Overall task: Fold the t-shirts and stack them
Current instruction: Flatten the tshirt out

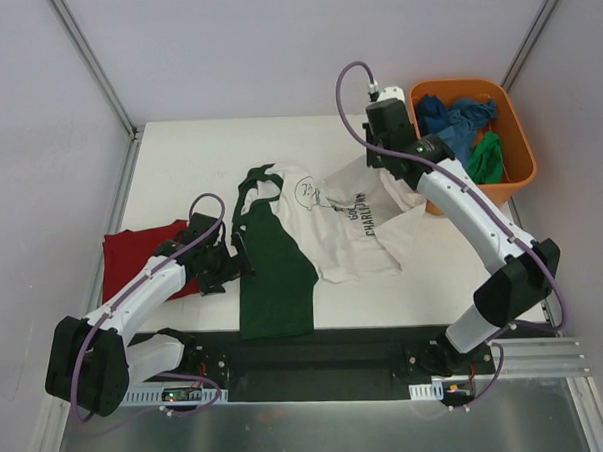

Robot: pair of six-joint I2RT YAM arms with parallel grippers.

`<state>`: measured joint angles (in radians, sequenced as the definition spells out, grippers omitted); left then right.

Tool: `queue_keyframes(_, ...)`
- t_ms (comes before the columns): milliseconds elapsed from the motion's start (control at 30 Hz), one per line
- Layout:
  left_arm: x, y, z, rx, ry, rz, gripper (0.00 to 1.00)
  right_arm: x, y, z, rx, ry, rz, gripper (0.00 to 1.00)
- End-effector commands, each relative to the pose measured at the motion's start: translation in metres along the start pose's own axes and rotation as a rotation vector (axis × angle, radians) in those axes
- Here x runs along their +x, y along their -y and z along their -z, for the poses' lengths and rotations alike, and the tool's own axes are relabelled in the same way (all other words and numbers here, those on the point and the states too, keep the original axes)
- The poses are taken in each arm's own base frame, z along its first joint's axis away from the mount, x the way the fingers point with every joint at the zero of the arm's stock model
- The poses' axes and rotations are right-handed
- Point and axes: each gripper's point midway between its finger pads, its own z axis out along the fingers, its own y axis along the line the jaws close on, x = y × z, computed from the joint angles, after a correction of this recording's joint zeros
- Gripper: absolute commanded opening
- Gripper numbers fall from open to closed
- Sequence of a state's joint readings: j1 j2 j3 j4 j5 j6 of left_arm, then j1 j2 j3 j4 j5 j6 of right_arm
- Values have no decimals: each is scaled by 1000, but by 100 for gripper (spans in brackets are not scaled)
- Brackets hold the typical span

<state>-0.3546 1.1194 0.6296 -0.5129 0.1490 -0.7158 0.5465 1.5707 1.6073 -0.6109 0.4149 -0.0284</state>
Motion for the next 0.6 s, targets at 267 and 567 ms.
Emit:
queue_keyframes(267,26,-7,-12,0,-89,-14,99,-77,22,12,15,211,11,1)
queue_keyframes(567,41,-5,-9,43,-112,-35,99,-108,35,-69,87,182,1,4)
